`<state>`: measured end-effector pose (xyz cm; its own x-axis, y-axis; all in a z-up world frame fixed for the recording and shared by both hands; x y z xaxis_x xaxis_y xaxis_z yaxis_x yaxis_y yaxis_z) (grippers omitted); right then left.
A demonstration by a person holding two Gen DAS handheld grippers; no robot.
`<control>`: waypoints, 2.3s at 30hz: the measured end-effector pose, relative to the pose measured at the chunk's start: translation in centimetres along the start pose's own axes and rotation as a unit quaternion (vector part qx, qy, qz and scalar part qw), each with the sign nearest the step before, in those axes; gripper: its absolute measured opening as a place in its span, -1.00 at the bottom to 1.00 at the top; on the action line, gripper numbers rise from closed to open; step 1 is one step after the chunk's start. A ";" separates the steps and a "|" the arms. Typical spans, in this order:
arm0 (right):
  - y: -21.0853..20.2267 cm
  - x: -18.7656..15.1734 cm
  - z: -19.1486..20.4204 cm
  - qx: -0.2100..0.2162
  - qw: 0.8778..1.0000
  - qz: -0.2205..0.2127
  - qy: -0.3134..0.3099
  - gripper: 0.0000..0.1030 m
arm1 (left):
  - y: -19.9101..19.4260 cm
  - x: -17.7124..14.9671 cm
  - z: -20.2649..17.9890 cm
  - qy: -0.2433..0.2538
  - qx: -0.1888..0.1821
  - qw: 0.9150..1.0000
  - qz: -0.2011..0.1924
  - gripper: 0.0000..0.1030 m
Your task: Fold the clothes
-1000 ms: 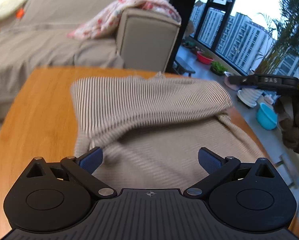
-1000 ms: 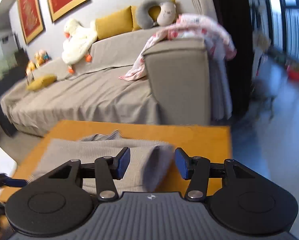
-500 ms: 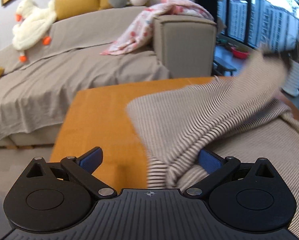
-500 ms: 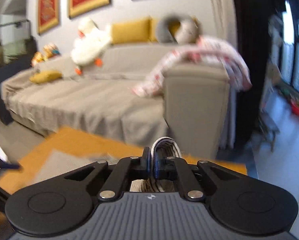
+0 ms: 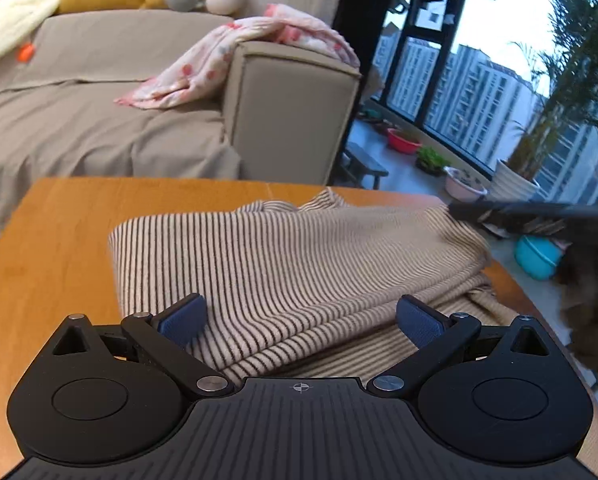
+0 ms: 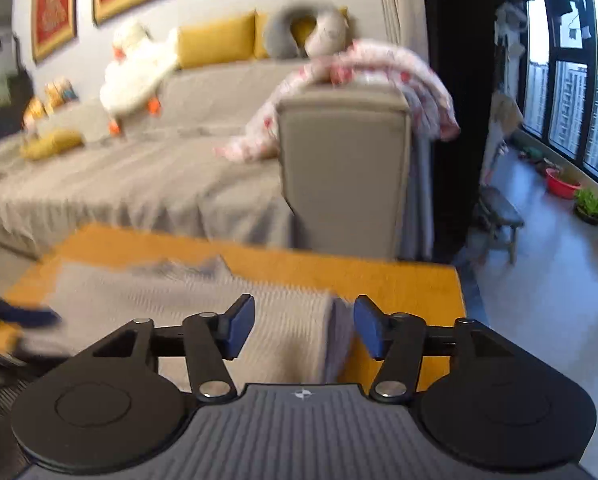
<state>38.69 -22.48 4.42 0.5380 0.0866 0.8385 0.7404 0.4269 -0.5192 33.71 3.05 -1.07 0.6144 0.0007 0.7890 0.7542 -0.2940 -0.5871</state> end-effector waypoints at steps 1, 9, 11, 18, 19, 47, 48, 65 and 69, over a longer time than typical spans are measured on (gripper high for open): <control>-0.2 0.3 0.3 0.016 1.000 -0.008 0.006 0.37 | 0.1 -0.2 -0.2 0.008 0.002 1.000 -0.006 1.00; 4.0 -2.7 0.9 -0.003 0.998 0.009 0.054 0.60 | 0.0 -1.3 -0.4 0.027 0.002 1.000 -0.011 1.00; 3.8 -2.9 1.4 -0.013 0.999 0.012 0.044 0.65 | -0.2 -1.5 -0.4 0.028 0.002 1.000 -0.010 1.00; 2.0 -4.5 2.1 -0.009 0.999 0.022 0.040 0.73 | -0.8 -2.2 -1.0 0.043 -0.006 0.999 -0.001 1.00; 1.7 -4.7 2.1 -0.006 0.999 0.023 0.043 0.82 | -1.1 -2.4 -1.2 0.044 -0.007 0.999 0.001 1.00; 1.0 -2.7 -6.9 0.057 0.983 0.090 0.153 0.24 | 1.1 2.2 7.6 -0.079 -0.041 0.989 0.120 0.65; 1.5 -2.6 -7.1 0.074 0.980 0.094 0.162 0.24 | 1.4 2.3 7.6 -0.073 -0.049 0.989 0.115 0.76; 10.1 2.9 -7.2 0.110 0.980 0.132 0.101 0.50 | 6.6 5.8 9.2 -0.039 -0.047 0.994 0.086 0.85; 11.1 2.8 -6.8 0.102 0.984 0.120 0.078 -0.04 | 7.5 6.1 7.8 -0.007 -0.036 0.996 0.078 0.55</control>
<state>51.16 -23.61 -0.12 0.7552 0.0743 0.6512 0.4960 0.5847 -0.6419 44.93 8.32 -2.03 0.7262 -0.0372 0.6865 0.6313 -0.3594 -0.6873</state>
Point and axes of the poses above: each gripper's, at about its wrist camera, not at the fingertips, and y roughly the way its jaws point, z to its left, x to its top, the point moved 2 cm from there along y, roughly the way its jaws point, and after that the axes turned 4 degrees about x, right-handed, at the moved point
